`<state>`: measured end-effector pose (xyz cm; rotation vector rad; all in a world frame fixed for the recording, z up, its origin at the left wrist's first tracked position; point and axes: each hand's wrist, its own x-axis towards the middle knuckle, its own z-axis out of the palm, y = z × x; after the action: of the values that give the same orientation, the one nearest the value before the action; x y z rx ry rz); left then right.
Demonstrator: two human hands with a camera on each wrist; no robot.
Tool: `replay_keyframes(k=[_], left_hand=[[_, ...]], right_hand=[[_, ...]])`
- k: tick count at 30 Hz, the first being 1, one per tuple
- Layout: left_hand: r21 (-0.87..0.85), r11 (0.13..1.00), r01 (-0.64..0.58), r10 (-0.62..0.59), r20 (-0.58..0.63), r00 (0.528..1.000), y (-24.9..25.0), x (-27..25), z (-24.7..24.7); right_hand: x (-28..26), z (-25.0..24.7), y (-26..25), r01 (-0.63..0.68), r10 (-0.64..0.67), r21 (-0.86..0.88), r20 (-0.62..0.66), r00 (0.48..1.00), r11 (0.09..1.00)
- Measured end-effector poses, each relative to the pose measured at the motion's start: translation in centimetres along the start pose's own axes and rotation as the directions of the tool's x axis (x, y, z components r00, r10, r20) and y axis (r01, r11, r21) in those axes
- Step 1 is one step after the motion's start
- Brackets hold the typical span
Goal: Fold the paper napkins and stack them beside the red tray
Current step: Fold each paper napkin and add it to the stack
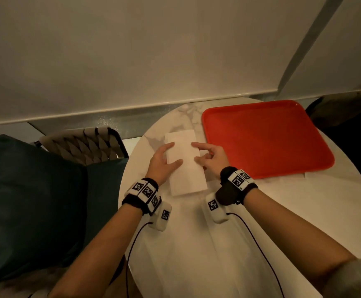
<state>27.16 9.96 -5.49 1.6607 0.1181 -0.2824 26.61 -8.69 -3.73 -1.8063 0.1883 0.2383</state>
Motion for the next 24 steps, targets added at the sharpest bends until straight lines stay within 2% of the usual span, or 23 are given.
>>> replay_keyframes(k=[2,5,8,12,20,24], left_hand=[[0.150,0.989,0.010,-0.017,0.044,0.999,-0.5,1.9,-0.1],[0.358,0.932,-0.051,0.031,0.063,0.998,-1.0,3.6,0.1],[0.430,0.896,-0.107,0.085,0.071,0.994,-1.5,4.8,0.3],[0.529,0.845,-0.084,0.053,0.074,0.996,-2.5,5.7,0.5],[0.758,0.651,0.038,-0.103,0.038,0.994,-2.3,5.2,1.0],[0.839,0.544,0.009,-0.030,0.009,1.000,0.0,2.2,1.7]], right_hand=[[1.9,0.0,0.4,-0.029,0.029,-0.111,-0.005,1.000,0.993],[3.9,0.1,1.2,0.005,-0.006,-0.245,-0.006,1.000,0.969],[5.1,-0.1,1.7,0.061,-0.054,-0.405,0.028,0.998,0.912],[6.5,0.3,3.0,0.050,-0.011,-0.521,0.077,0.997,0.852],[6.6,1.1,3.1,-0.080,0.149,-0.566,0.078,0.986,0.820],[3.6,-1.0,1.4,-0.014,0.063,-0.547,0.071,0.996,0.837]])
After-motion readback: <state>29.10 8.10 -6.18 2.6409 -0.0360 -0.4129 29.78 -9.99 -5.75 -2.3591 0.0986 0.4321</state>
